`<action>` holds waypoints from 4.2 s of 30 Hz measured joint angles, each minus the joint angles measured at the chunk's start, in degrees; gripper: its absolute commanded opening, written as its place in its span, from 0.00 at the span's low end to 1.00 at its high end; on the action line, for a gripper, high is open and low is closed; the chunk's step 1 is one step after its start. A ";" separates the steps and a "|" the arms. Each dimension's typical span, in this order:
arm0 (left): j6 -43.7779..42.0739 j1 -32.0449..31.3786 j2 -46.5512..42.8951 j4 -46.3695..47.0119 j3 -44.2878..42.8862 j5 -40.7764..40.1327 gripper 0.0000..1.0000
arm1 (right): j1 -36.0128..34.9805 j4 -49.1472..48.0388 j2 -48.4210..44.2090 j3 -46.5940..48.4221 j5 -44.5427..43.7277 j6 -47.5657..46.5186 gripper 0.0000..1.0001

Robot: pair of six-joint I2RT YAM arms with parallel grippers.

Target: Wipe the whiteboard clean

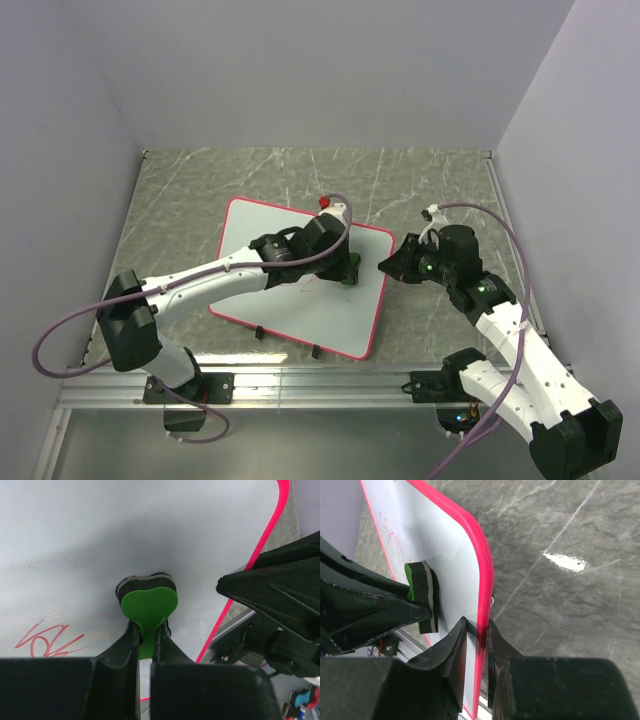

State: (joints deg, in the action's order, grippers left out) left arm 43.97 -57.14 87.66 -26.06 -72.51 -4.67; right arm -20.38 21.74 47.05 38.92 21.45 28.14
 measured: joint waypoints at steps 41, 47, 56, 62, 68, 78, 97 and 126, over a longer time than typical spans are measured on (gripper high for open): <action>-12.48 26.97 -9.70 -2.01 8.66 8.76 0.00 | -1.38 3.23 -3.80 -0.11 1.05 -1.01 0.00; -12.44 26.91 -8.00 -2.32 7.28 8.55 0.00 | -1.38 2.64 -3.85 -0.81 1.27 -0.74 0.00; -13.55 33.66 -10.16 -3.58 12.37 5.49 0.00 | -1.38 1.60 -3.72 -0.79 1.90 -0.74 0.00; -12.83 33.29 -16.39 -1.75 22.25 4.79 0.00 | -1.38 0.85 -2.86 -0.72 2.01 -0.72 0.00; -10.62 26.05 -17.27 -1.60 23.87 1.20 0.00 | -1.38 0.35 -1.90 -0.72 1.66 -0.74 0.00; -5.01 9.18 -4.46 -2.60 10.78 -1.55 0.00 | -1.33 0.66 -0.66 -0.72 -4.00 -1.05 0.00; -3.52 5.75 1.09 -3.21 3.15 5.99 0.00 | -2.25 0.50 0.72 -0.79 -5.01 -2.47 0.00; -10.60 13.94 0.57 -4.42 1.99 -1.42 0.00 | -3.21 1.14 0.28 -0.79 -1.99 -2.32 0.00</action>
State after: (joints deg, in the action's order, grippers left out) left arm 33.36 -43.20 88.23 -30.48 -70.52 -6.09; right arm -23.59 22.87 47.33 38.13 19.46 25.82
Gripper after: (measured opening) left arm 0.073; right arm 0.216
